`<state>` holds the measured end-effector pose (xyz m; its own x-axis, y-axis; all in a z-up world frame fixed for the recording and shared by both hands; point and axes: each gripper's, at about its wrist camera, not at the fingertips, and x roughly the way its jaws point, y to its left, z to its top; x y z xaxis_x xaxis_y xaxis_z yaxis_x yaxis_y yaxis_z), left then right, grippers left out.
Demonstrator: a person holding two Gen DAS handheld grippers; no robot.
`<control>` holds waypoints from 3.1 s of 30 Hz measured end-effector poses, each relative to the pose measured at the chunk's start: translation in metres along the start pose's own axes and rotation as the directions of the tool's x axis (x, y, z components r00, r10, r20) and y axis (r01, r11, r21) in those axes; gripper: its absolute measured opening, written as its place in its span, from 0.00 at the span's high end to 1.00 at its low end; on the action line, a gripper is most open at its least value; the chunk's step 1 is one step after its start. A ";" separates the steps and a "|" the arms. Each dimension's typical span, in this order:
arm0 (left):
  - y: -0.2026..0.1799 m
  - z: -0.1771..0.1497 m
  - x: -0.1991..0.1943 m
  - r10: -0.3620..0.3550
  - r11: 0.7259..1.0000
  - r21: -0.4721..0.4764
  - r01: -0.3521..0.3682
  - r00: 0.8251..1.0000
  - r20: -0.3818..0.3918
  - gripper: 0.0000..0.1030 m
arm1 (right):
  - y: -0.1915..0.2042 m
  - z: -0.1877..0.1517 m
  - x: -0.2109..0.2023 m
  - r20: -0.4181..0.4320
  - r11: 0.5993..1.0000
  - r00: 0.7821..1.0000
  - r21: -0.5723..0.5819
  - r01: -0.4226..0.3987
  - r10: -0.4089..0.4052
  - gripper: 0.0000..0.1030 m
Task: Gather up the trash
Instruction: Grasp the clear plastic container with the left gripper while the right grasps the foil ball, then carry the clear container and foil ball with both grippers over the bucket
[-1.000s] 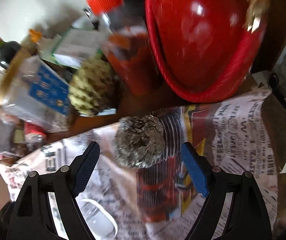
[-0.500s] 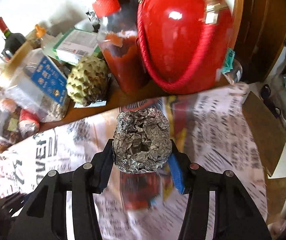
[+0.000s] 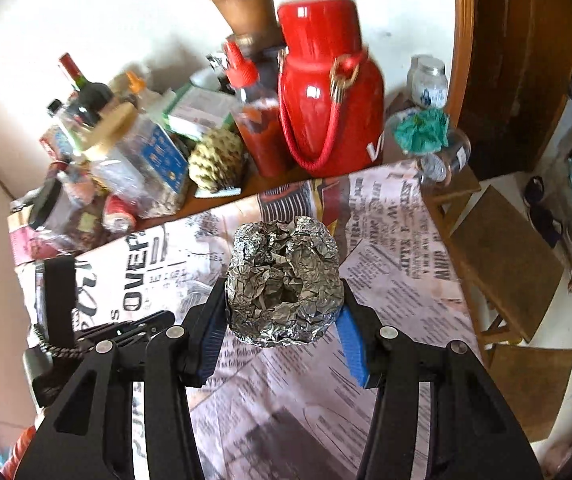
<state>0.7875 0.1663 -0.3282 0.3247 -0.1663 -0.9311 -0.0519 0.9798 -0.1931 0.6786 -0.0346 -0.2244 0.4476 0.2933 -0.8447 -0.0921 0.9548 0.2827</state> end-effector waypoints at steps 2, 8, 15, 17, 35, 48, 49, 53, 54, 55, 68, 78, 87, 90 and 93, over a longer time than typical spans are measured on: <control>-0.010 -0.004 -0.019 0.024 1.000 0.002 -0.024 0.999 0.044 0.99 | -0.002 -0.002 -0.014 0.021 1.000 1.000 -0.015 -0.003 0.003 0.54; -0.039 -0.023 -0.091 0.064 0.998 -0.042 -0.057 0.980 0.191 0.99 | -0.018 -0.013 -0.067 0.101 0.998 0.994 -0.060 -0.031 0.037 0.54; -0.084 -0.078 -0.199 0.146 0.988 -0.111 -0.110 0.903 0.403 0.99 | -0.028 -0.034 -0.126 0.170 0.983 0.978 -0.159 -0.092 0.119 0.54; -0.094 -0.095 -0.223 0.171 0.984 -0.128 -0.128 0.887 0.429 0.99 | -0.028 -0.040 -0.144 0.183 0.976 0.972 -0.191 -0.108 0.144 0.54; -0.101 -0.239 -0.372 0.206 0.977 -0.173 -0.122 0.735 0.646 0.99 | 0.013 -0.122 -0.275 0.339 0.924 0.895 -0.343 -0.170 0.291 0.54; -0.055 -0.380 -0.417 0.192 0.981 -0.144 -0.131 0.759 0.622 0.99 | 0.067 -0.246 -0.319 0.345 0.933 0.900 -0.328 -0.149 0.265 0.54; -0.050 -0.391 -0.420 0.190 0.981 -0.145 -0.127 0.762 0.619 0.99 | 0.068 -0.254 -0.321 0.342 0.934 0.902 -0.324 -0.152 0.265 0.54; -0.038 -0.433 -0.424 0.155 0.987 -0.127 -0.098 0.786 0.598 0.99 | 0.077 -0.294 -0.332 0.324 0.940 0.915 -0.311 -0.139 0.242 0.54; -0.037 -0.438 -0.423 0.146 0.988 -0.120 -0.092 0.792 0.592 0.99 | 0.078 -0.304 -0.335 0.321 0.943 0.919 -0.307 -0.129 0.230 0.54; -0.036 -0.446 -0.421 0.131 0.991 -0.108 -0.084 0.805 0.579 0.99 | 0.079 -0.315 -0.338 0.318 0.946 0.923 -0.300 -0.120 0.218 0.54; -0.028 -0.492 -0.356 0.104 0.992 -0.110 -0.065 0.908 0.405 0.99 | 0.070 -0.375 -0.304 0.139 0.966 0.983 -0.242 -0.087 0.123 0.54; -0.018 -0.501 -0.216 0.145 0.974 -0.201 -0.101 0.964 0.222 0.99 | 0.039 -0.398 -0.187 -0.059 0.950 0.993 -0.289 -0.118 0.105 0.54; -0.008 -0.541 -0.051 0.138 0.957 -0.262 -0.125 0.990 0.033 0.99 | -0.013 -0.453 -0.045 -0.249 0.957 0.967 -0.262 -0.121 0.054 0.54; 0.002 -0.553 -0.008 0.142 0.949 -0.282 -0.139 0.990 -0.010 0.99 | -0.026 -0.472 -0.006 -0.288 0.957 0.957 -0.266 -0.119 0.038 0.54; 0.014 -0.566 0.035 0.166 0.939 -0.297 -0.171 0.985 -0.042 0.99 | -0.037 -0.491 0.032 -0.309 0.956 0.951 -0.270 -0.113 0.025 0.54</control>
<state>0.2635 0.1117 -0.5383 0.2714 -0.0062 -0.9625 -0.3848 0.9159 -0.1144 0.2600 -0.0369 -0.4848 0.1488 0.3175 -0.9365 -0.3790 0.8930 0.2426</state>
